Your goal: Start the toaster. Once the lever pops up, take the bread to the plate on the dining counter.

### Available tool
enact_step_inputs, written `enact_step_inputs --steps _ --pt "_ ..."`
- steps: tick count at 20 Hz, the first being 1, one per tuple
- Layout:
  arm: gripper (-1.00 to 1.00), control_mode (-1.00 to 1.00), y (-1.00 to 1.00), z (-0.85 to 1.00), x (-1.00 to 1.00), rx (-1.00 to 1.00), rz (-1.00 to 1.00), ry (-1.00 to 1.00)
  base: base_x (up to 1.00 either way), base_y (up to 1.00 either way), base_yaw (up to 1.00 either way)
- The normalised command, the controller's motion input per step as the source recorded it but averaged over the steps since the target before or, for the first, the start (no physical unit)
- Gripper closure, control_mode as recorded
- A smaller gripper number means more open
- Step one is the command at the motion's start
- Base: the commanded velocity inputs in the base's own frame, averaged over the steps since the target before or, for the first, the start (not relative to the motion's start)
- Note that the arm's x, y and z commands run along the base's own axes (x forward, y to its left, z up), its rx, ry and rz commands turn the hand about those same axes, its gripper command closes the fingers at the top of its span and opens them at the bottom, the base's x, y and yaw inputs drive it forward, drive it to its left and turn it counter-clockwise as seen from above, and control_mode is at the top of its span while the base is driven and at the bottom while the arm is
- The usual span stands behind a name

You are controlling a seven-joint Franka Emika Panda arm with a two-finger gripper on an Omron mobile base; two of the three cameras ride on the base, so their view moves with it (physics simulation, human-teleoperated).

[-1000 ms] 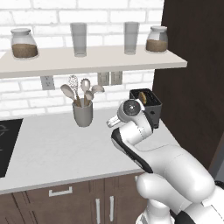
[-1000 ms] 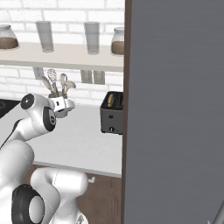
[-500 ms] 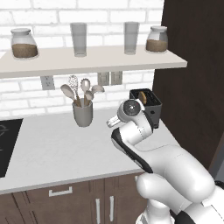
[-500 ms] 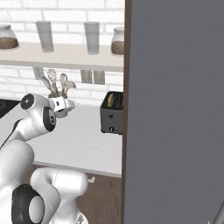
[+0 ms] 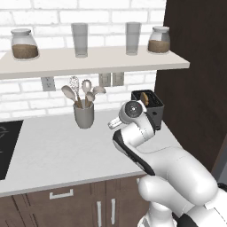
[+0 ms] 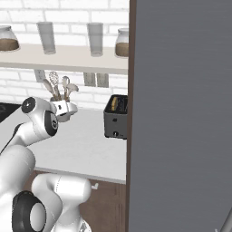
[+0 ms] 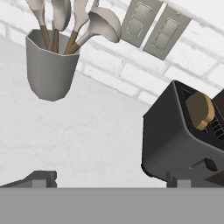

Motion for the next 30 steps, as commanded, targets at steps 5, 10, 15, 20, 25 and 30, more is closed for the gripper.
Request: enact_step_inputs --steps 5,10,15,20,25,30 --pt "-1.0 -1.0 0.0 0.0 0.0 0.0 0.0 0.0 0.0 0.0 0.0" --pt "-1.0 -1.0 0.0 0.0 0.0 0.0 0.0 0.0 0.0 0.0 0.0" --pt "-1.0 -1.0 0.0 0.0 0.0 0.0 0.0 0.0 0.0 0.0 0.0" --pt "-1.0 -1.0 0.0 0.0 0.0 0.0 0.0 0.0 0.0 0.0 0.0" --pt "-1.0 -1.0 0.0 0.0 0.0 0.0 0.0 0.0 0.0 0.0 0.0" --pt "-1.0 -1.0 0.0 0.0 0.0 0.0 0.0 0.0 0.0 0.0 0.0"
